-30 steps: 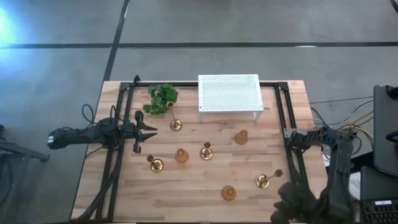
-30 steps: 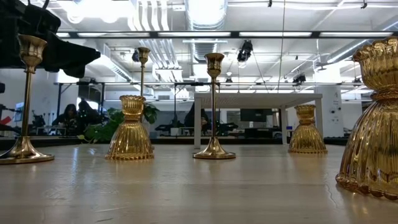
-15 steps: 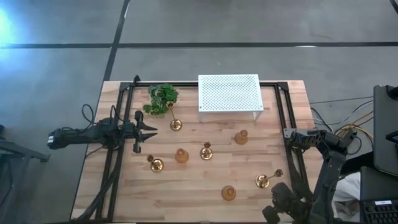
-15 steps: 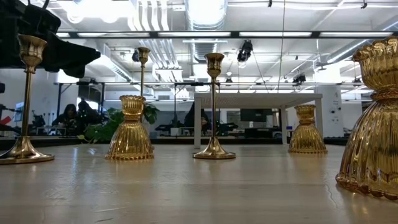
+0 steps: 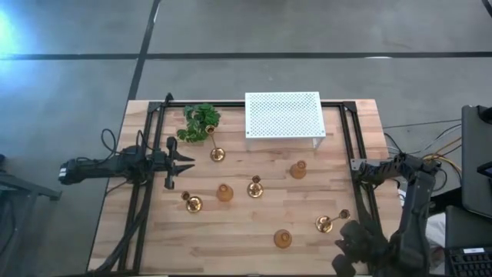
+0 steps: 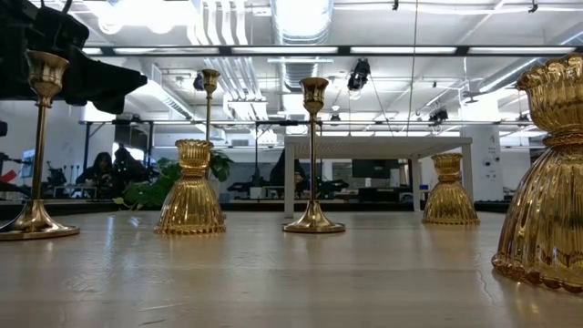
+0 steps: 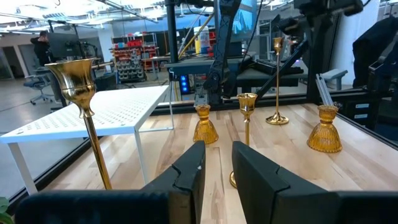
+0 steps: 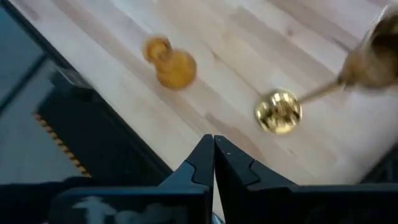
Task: Pick & Place candle stick holders
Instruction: Put the bottom right gold candle holder on the shelf
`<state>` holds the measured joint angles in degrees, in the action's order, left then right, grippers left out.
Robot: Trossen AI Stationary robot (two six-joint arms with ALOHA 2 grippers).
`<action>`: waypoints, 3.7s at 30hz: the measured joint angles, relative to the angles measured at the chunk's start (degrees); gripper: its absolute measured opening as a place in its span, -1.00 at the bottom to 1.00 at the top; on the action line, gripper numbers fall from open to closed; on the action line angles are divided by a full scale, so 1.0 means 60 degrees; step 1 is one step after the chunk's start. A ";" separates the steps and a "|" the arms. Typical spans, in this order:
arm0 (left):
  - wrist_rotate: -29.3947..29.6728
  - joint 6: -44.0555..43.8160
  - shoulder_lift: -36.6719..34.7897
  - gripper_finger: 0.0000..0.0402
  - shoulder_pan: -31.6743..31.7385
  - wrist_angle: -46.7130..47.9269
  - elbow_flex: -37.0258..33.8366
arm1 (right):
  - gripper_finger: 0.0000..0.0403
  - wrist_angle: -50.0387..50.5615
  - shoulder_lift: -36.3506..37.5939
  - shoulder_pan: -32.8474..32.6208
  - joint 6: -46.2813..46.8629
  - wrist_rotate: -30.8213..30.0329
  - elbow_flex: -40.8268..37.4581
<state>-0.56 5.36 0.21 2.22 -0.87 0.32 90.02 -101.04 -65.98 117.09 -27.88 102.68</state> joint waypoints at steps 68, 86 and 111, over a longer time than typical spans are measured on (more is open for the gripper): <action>0.0000 0.0000 -0.0004 -0.58 0.0000 -0.0003 -0.0001 | -0.37 -0.0007 0.3924 0.2947 -0.8367 0.3867 -0.1810; 0.0000 0.0000 0.0000 -0.58 0.0000 -0.0003 0.0001 | -0.37 -0.0005 0.3677 0.3169 -0.8245 0.3917 -0.1937; 0.0000 0.0000 -0.0003 -0.58 0.0000 -0.0003 0.0002 | -0.87 -0.0139 0.3703 0.3177 -0.8078 0.4451 -0.2826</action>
<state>-0.56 5.37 0.19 2.22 -0.89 0.33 89.18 -78.82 -46.92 68.62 -1.17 85.72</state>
